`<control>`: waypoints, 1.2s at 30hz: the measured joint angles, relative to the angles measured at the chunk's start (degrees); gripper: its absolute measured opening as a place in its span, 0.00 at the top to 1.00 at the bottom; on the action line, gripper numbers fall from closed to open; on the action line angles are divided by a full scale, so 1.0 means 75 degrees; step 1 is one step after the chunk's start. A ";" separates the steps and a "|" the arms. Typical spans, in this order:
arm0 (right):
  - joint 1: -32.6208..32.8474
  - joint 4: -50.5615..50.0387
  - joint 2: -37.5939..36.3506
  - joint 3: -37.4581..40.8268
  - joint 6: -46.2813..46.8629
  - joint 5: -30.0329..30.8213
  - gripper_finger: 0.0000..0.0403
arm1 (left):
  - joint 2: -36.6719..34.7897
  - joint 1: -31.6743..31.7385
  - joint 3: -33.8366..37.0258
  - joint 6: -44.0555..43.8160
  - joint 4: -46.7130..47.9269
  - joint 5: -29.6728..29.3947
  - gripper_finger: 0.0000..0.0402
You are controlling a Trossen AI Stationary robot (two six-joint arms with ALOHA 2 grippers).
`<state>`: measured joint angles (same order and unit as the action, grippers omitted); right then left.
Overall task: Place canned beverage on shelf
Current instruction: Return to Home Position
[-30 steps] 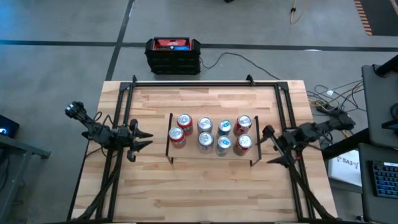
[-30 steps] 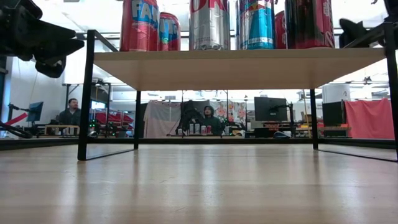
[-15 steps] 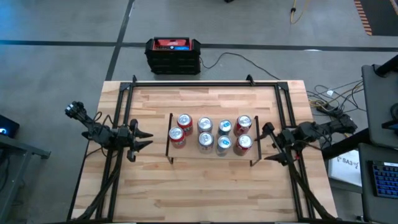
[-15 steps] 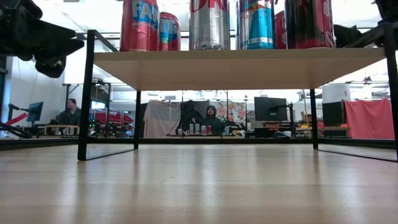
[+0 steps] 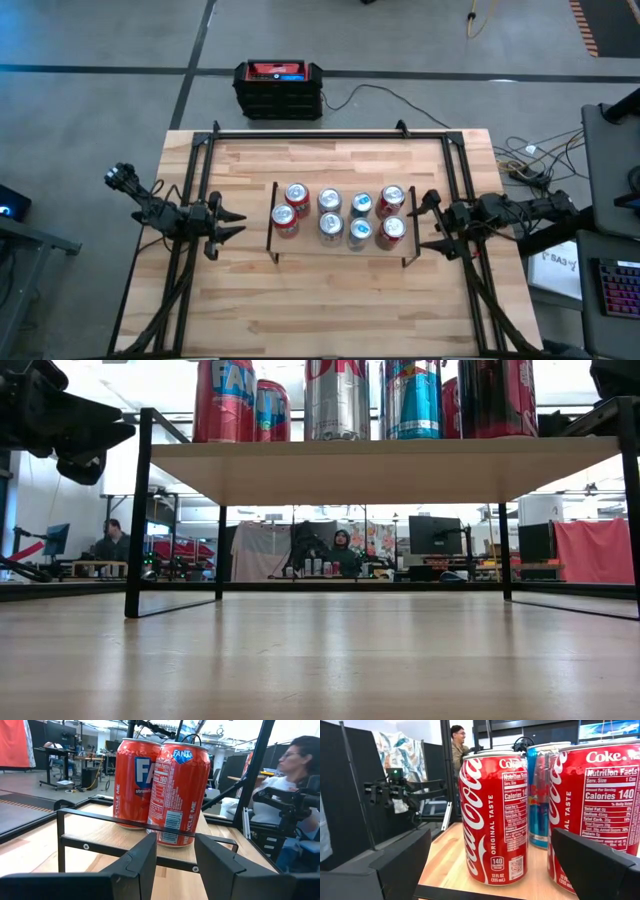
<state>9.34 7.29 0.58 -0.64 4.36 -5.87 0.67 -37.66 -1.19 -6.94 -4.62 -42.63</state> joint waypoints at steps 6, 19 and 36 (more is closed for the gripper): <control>0.0000 0.0003 0.0025 0.0000 0.0008 -0.0003 0.01 | 0.0000 -0.0001 0.0000 0.0000 0.0001 0.0001 0.71; 0.0353 0.0003 0.0038 0.0003 0.0005 -0.0017 0.01 | 0.0000 -0.0001 0.0000 0.0000 0.0000 0.0003 0.71; 0.0353 0.0003 0.0041 0.0003 0.0004 -0.0012 0.01 | 0.0000 0.0001 0.0000 0.0000 0.0000 0.0003 0.71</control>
<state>11.99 7.31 0.89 -0.62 4.39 -5.96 0.67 -37.65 -1.19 -6.94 -4.62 -42.61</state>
